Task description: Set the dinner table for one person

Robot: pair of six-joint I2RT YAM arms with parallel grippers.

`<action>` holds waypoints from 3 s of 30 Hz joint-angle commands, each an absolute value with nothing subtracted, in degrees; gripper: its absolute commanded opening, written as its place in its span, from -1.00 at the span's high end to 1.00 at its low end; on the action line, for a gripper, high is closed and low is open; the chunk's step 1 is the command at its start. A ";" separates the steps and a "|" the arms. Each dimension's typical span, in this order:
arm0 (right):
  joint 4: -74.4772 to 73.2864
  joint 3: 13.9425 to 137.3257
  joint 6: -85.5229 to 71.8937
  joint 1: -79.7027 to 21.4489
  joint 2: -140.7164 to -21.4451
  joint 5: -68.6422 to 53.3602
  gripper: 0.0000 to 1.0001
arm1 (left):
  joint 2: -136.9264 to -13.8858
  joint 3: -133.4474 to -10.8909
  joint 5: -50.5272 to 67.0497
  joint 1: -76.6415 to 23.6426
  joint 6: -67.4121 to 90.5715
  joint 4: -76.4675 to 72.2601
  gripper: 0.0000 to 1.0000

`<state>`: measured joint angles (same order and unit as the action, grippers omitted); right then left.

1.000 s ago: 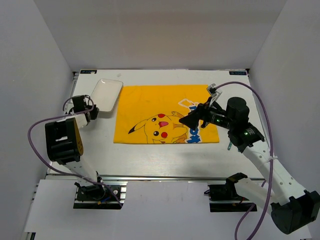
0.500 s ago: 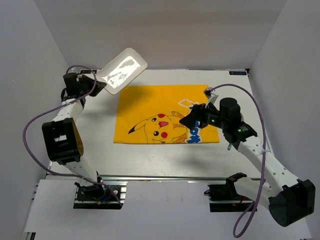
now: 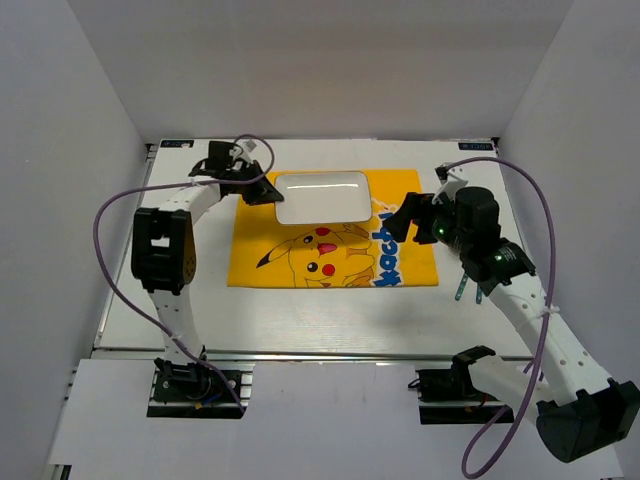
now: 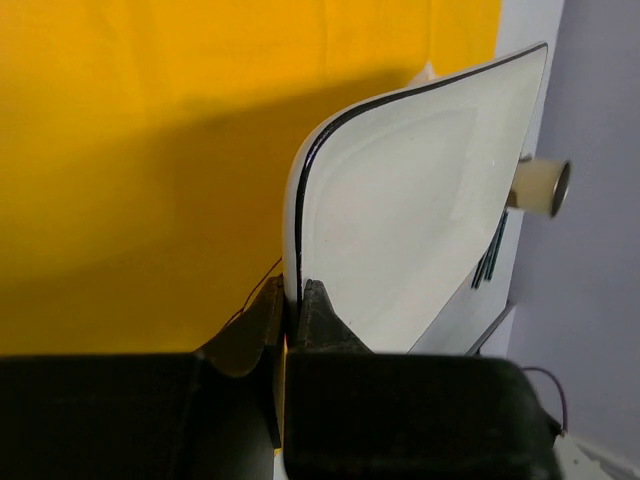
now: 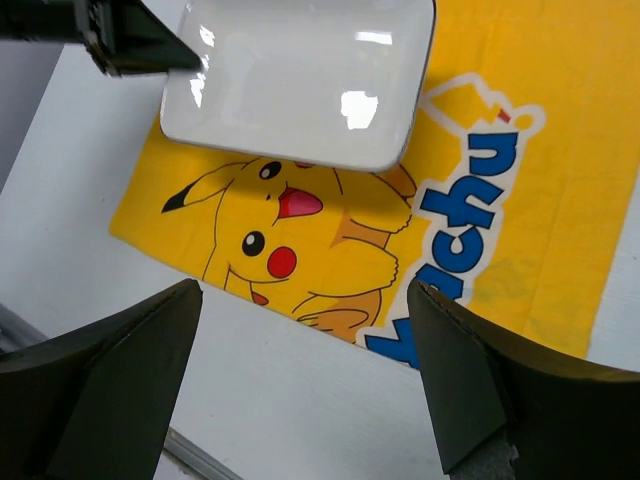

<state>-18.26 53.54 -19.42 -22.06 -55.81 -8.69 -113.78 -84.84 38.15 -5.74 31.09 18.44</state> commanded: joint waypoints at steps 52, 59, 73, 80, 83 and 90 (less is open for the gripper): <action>-20.57 54.05 -17.40 -20.30 -53.70 -11.25 -0.78 | -118.12 -86.57 42.98 -11.34 30.15 16.69 1.00; -19.86 53.53 -17.58 -20.13 -53.79 -12.04 -0.78 | -118.83 -86.92 40.61 -11.34 30.06 17.93 0.63; -19.69 53.44 -17.67 -20.21 -53.70 -12.13 -0.79 | -118.30 -86.92 33.58 -11.34 30.67 21.62 0.28; -20.30 53.79 -17.58 -20.13 -54.23 -10.90 -0.79 | -115.40 -84.91 28.74 -11.34 31.29 22.94 -0.16; -20.57 54.58 -18.28 -20.21 -55.54 -9.32 -0.79 | -113.38 -83.32 25.94 -11.34 31.73 23.29 -0.49; -20.40 57.13 -21.88 -19.08 -62.56 -0.89 -0.79 | -104.95 -82.53 12.76 -11.34 33.66 29.70 -0.96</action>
<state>-22.35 53.91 -20.05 -19.97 -60.25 -5.91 -112.81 -82.00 20.86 -11.73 32.62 26.28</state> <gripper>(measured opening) 0.893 0.981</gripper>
